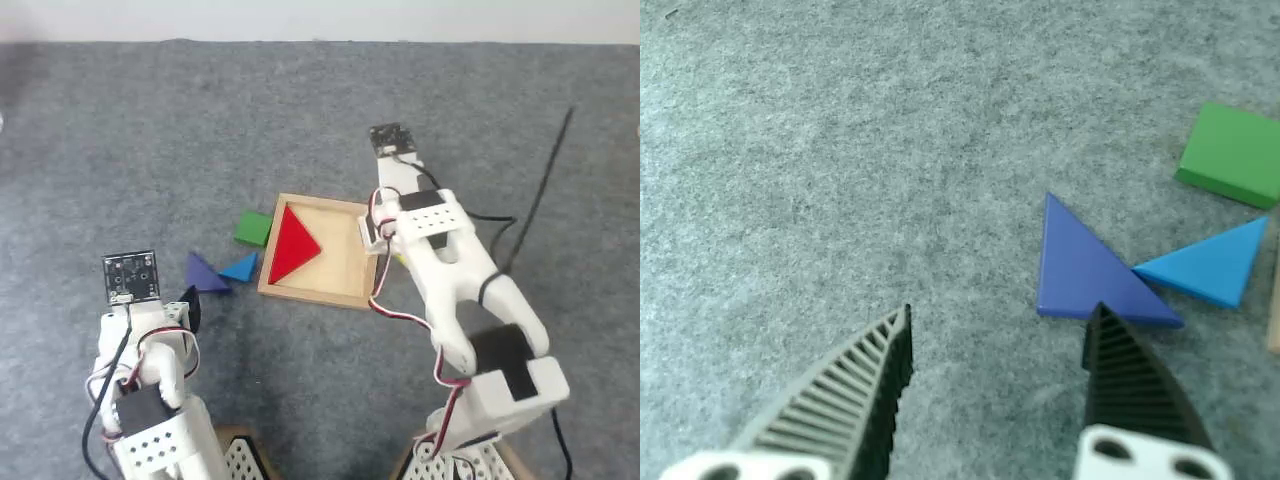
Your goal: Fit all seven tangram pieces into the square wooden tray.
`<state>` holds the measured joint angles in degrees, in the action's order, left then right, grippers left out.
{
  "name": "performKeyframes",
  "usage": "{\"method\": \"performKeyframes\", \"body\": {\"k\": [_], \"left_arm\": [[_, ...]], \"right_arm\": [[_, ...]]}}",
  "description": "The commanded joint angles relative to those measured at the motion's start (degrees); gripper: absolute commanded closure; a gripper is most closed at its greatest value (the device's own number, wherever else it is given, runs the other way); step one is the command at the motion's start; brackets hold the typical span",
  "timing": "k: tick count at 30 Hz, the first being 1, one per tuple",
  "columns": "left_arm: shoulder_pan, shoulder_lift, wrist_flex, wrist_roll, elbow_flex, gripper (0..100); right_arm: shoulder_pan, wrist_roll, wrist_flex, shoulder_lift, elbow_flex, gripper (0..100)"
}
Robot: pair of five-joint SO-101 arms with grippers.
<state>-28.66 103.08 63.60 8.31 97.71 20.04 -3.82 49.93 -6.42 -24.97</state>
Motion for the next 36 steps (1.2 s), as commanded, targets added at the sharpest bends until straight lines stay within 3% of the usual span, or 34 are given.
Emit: {"method": "performKeyframes", "body": {"k": [1, 13, 18, 28, 36], "left_arm": [[0.18, 0.97, 0.18, -0.44, -1.27, 73], [0.26, 0.97, 0.18, -0.44, -1.27, 73], [0.26, 0.97, 0.18, -0.44, -1.27, 73], [0.26, 0.97, 0.18, -0.44, -1.27, 73], [0.26, 0.97, 0.18, -0.44, -1.27, 73]], "right_arm": [[0.04, -0.53, -0.66, 0.04, 4.57, 62.0], [7.08, -0.62, -4.7, -0.31, 4.31, 62.0], [6.73, -1.93, -4.79, -0.31, 4.31, 62.0], [-3.47, -7.03, -3.74, -0.22, 3.69, 66.4], [-14.55, -6.86, 2.77, 3.38, 4.57, 73.2]]}}
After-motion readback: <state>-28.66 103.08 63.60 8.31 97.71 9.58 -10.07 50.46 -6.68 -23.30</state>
